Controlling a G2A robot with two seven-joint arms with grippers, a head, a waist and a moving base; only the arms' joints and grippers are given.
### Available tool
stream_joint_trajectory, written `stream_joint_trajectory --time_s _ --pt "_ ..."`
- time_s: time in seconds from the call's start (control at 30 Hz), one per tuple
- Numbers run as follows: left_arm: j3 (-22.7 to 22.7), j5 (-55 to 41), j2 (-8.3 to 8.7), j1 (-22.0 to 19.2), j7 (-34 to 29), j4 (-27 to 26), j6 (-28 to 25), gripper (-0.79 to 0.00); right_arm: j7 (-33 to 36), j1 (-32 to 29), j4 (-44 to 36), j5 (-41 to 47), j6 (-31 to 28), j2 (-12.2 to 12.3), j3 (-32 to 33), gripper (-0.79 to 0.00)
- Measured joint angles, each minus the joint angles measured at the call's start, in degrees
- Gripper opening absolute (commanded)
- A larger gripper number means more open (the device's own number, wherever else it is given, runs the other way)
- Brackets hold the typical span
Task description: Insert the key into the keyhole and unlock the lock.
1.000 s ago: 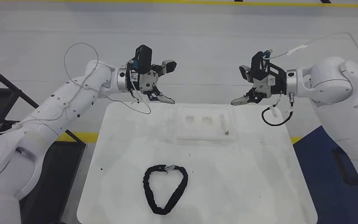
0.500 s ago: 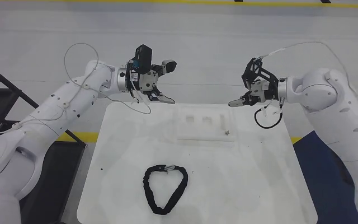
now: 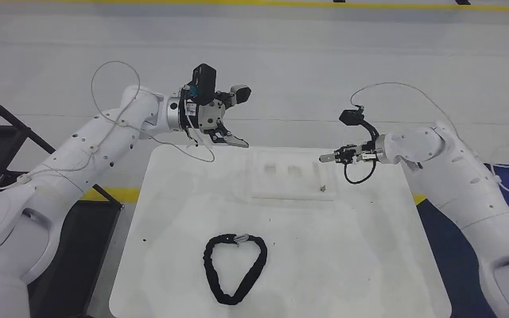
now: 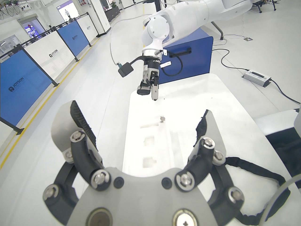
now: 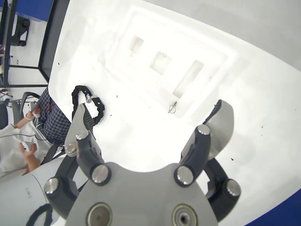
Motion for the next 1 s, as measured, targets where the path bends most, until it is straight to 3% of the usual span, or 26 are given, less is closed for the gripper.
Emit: stream_joint_trajectory --time_s 0.47,1.0 --pt "0.0 0.0 0.00 0.0 0.0 0.0 0.0 0.000 -2.5 -0.8 0.4 -6.1 21.0 -4.9 -6.4 0.000" --pt "0.0 0.0 0.00 0.0 0.0 0.0 0.0 0.000 -2.4 -3.1 0.2 -4.6 22.4 -5.9 -5.4 0.000"
